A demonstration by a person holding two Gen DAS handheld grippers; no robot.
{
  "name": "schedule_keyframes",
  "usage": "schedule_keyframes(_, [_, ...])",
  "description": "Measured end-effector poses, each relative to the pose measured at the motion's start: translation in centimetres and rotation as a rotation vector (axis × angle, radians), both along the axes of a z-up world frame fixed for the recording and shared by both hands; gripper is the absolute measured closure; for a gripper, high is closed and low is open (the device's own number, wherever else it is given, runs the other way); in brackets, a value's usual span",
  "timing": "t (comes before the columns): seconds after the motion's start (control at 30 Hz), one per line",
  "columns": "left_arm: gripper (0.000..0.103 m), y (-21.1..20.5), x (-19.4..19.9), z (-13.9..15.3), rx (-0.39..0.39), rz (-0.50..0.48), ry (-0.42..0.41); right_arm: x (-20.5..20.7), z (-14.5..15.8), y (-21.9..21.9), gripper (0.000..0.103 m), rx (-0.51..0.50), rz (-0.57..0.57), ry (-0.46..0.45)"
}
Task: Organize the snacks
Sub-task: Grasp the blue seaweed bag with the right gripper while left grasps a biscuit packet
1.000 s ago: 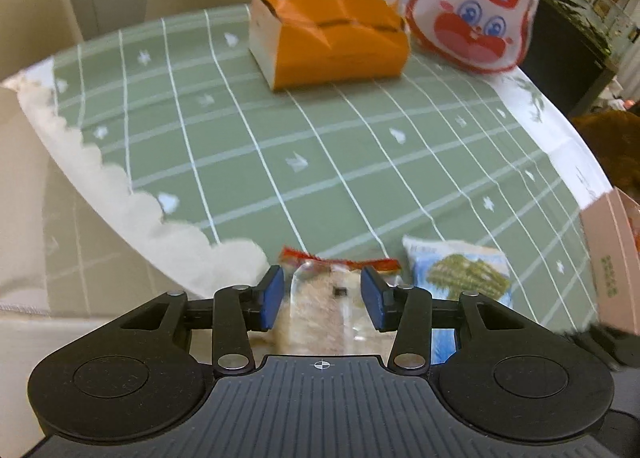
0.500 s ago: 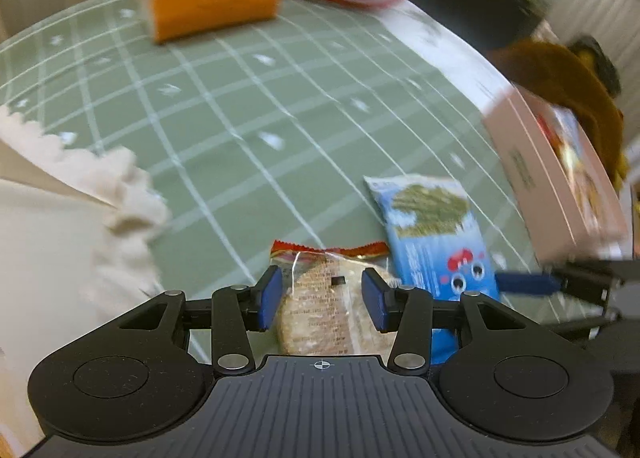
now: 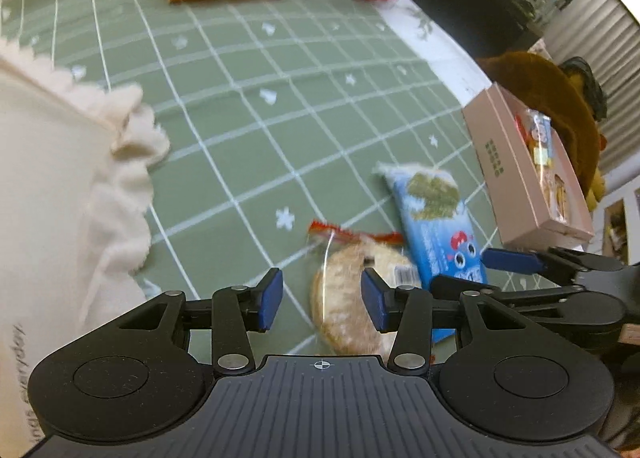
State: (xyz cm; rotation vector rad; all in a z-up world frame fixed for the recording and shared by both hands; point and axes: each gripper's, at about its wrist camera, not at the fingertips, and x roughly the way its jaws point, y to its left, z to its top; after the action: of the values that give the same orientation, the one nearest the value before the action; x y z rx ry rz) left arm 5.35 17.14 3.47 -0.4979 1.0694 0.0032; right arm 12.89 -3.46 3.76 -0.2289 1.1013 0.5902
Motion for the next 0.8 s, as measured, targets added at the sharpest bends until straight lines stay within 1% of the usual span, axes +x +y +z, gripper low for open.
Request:
schedule_keyframes(0.03, [0.054,0.0,0.1,-0.4,-0.019,-0.004,0.009,-0.2,-0.4,0.1,0.021,-0.011,-0.002,-0.012])
schedule_keyframes(0.07, [0.055,-0.1,0.0,-0.6,-0.030,-0.003,-0.009,-0.3,-0.6,0.0,0.020,-0.010,-0.004,-0.021])
schedule_keyframes(0.13, [0.055,-0.1,0.3,-0.9,-0.062,-0.004,-0.024,-0.2,-1.0,-0.5,0.020,0.017,-0.014,0.005])
schedule_keyframes(0.2, [0.056,0.0,0.6,-1.2,-0.105,0.006,-0.035,-0.3,-1.1,-1.0,0.020,0.032,-0.018,0.003])
schedule_keyframes(0.27, [0.060,-0.1,1.0,-1.6,-0.158,0.004,-0.038,-0.4,-1.1,-1.3,0.020,0.035,-0.010,-0.005])
schedule_keyframes(0.33, [0.062,-0.4,0.9,-1.3,-0.192,0.000,-0.047,-0.5,-1.2,-1.7,0.020,0.040,-0.019,-0.014])
schedule_keyframes(0.4, [0.062,-0.9,0.7,-0.6,-0.226,-0.031,-0.075,-0.5,-1.2,-2.1,0.020,0.049,-0.022,-0.016])
schedule_keyframes(0.43, [0.062,-1.4,0.6,-0.4,-0.230,-0.049,-0.081,-0.7,-1.2,-2.3,0.020,0.056,-0.022,-0.015])
schedule_keyframes(0.57, [0.059,-3.7,1.1,-0.1,-0.170,-0.097,-0.093,-1.4,-1.2,-2.7,0.019,0.056,-0.007,-0.033])
schedule_keyframes(0.67, [0.061,-4.5,1.1,0.3,-0.132,-0.096,-0.117,-1.7,-1.1,-3.1,0.019,0.050,-0.013,-0.037])
schedule_keyframes(0.8, [0.061,-5.2,0.7,0.6,-0.109,-0.074,-0.117,-1.7,-1.1,-4.0,0.017,0.052,-0.037,-0.035])
